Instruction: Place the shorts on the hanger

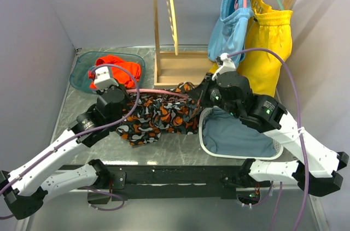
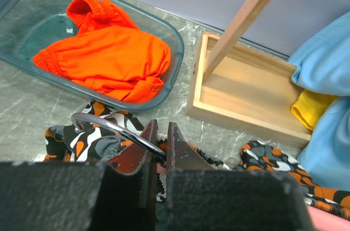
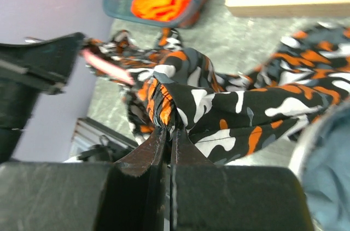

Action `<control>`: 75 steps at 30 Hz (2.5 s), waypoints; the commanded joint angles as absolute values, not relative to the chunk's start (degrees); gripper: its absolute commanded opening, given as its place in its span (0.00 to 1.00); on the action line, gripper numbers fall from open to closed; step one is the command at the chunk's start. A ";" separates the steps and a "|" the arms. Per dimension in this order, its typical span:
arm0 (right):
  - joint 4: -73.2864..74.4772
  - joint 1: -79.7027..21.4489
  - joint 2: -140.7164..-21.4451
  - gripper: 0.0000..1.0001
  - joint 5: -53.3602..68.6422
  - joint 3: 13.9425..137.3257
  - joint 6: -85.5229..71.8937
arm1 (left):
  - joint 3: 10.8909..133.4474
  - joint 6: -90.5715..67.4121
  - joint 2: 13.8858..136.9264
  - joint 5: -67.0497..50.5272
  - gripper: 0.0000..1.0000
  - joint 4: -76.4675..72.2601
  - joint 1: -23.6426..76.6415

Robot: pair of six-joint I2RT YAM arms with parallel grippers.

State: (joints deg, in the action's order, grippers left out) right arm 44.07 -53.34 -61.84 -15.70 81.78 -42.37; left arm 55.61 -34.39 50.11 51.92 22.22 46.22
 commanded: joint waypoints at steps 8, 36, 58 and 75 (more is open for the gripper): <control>39.81 -55.99 -73.38 0.00 -13.80 97.01 -41.84 | 72.86 -31.38 54.84 43.43 0.01 24.52 46.32; 43.06 -67.15 -61.52 0.75 -14.68 92.82 -11.70 | 93.52 -18.98 64.07 34.97 0.01 43.24 51.23; 44.82 -71.28 -67.32 0.89 -16.08 86.40 -7.29 | 86.93 -19.07 64.25 35.86 0.01 38.59 56.69; 35.70 -71.19 -64.34 0.00 -17.93 74.03 -10.19 | 83.76 -19.16 63.10 29.53 0.24 33.14 56.95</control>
State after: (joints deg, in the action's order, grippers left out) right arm 41.67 -70.89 -67.20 -16.53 79.02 -8.49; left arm 83.02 -17.82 64.77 33.54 40.36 56.45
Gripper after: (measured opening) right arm 0.208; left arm 0.093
